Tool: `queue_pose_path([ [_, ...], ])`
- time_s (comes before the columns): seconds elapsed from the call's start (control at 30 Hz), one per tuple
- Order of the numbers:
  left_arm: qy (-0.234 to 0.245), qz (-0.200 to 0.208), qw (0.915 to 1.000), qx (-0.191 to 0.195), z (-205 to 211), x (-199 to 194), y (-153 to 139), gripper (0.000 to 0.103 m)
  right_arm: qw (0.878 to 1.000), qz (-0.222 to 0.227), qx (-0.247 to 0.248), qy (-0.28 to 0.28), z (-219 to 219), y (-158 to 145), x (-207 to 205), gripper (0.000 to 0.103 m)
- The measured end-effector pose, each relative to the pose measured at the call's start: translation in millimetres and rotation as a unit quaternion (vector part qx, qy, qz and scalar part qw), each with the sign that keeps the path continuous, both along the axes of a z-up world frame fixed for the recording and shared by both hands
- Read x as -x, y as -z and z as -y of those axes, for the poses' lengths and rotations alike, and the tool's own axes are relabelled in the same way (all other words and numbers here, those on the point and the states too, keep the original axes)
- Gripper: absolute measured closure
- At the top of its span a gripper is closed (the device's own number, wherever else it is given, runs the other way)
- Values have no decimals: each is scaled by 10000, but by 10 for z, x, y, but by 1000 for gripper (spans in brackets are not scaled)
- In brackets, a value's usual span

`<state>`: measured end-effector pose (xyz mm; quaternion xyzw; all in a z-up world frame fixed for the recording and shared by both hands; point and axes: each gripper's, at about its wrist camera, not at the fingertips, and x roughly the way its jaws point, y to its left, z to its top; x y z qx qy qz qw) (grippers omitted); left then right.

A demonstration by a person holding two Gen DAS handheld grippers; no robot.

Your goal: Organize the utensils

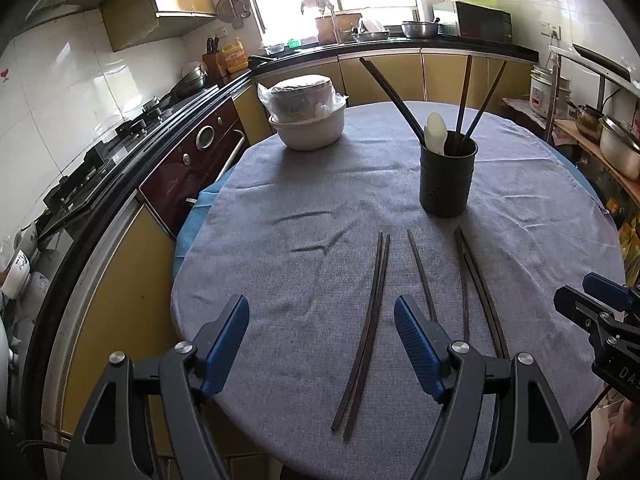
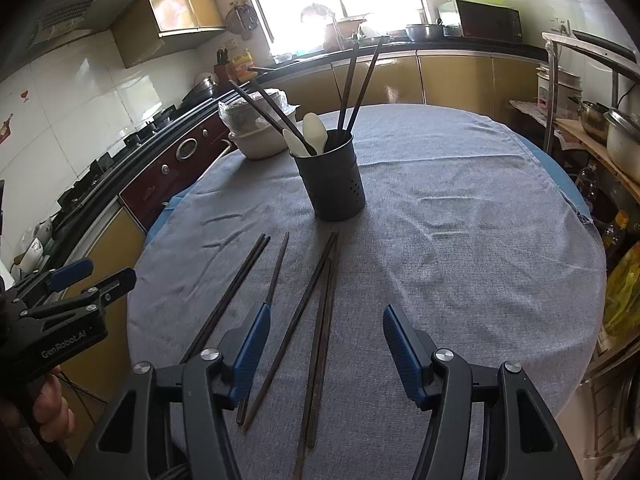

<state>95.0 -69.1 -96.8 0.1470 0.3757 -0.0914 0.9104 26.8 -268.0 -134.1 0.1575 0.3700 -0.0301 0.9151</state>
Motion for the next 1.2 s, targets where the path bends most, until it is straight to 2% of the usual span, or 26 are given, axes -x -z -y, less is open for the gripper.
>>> queue_pose_path([
  [0.33,-21,-129,9999,6,-21,-63,90,27,9999,-128,-14,-63,-18,69,-71,41],
  [0.8,-72,-400,9991,87,-69,-274,266,27,9981,-566,-185,-139,12,239,-318,41],
  [0.87,-83,-438,9990,90,-77,-306,296,27,9978,-620,-212,-127,17,269,-370,45],
  [0.93,-90,-484,9987,92,-86,-339,333,27,9972,-697,-243,-149,12,301,-423,53],
  [1.0,-96,-538,9985,87,-94,-372,379,27,9964,-790,-247,-156,6,347,-479,58],
  [1.2,-172,-745,9970,99,-135,-494,520,27,9943,-1012,-316,-125,16,489,-613,62],
])
